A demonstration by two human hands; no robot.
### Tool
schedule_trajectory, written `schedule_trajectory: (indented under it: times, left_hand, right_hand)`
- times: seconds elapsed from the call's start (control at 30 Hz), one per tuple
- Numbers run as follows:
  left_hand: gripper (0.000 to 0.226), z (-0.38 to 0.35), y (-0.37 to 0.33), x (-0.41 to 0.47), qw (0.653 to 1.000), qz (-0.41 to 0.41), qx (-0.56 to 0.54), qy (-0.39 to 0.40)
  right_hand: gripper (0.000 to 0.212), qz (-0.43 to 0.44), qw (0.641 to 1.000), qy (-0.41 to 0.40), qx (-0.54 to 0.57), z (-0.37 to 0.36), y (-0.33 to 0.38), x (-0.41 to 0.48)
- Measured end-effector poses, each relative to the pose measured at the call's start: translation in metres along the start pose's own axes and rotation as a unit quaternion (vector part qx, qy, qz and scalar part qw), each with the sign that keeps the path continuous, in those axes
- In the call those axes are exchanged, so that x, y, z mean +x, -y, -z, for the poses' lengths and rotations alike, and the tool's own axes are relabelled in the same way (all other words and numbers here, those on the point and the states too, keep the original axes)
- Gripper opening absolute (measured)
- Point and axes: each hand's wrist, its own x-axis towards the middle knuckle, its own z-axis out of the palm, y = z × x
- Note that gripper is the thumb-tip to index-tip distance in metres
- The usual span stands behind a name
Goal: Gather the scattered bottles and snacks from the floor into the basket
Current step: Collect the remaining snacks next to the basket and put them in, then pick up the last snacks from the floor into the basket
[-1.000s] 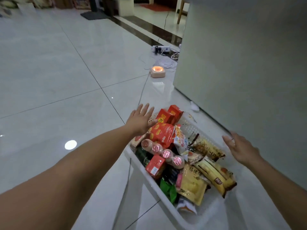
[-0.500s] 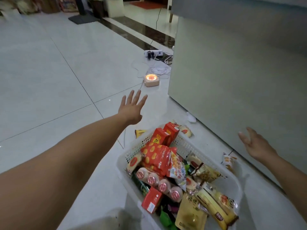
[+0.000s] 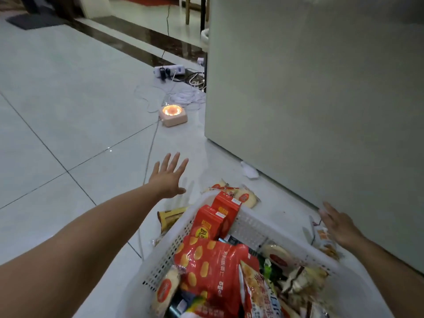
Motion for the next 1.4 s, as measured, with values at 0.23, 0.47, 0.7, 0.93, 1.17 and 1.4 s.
schedule_trajectory:
  times: [0.23,0.47,0.7,0.93,1.17,1.4]
  left_hand:
    - [0.096,-0.048,-0.024,-0.003,0.988,0.005,-0.063,0.138]
    - [0.097,-0.09,-0.02,0.014,0.969,0.009,-0.123,0.214]
    - [0.096,-0.093,-0.023,0.027,0.976,0.02,-0.134,0.173]
    - [0.049,-0.085,-0.049,0.046,0.978,0.086,-0.172,0.078]
    - [0.043,-0.082,-0.042,0.049,0.963,0.054,-0.26,0.054]
    - [0.036,-0.051,-0.027,0.051,0.958,0.035,-0.27,-0.091]
  right_hand:
    - [0.065,-0.07,0.995,0.077,-0.006,-0.037,-0.022,-0.022]
    - [0.092,-0.114,0.986,0.118,-0.038,-0.044,-0.038,0.011]
    - [0.059,-0.087,0.986,0.145,-0.007,-0.05,-0.03,0.018]
    - [0.042,-0.093,0.992,0.045,-0.072,-0.056,-0.034,0.03]
    - [0.022,-0.092,0.995,0.016,-0.041,-0.061,-0.031,0.029]
    - [0.049,-0.001,0.992,-0.1,-0.071,-0.037,0.001,0.011]
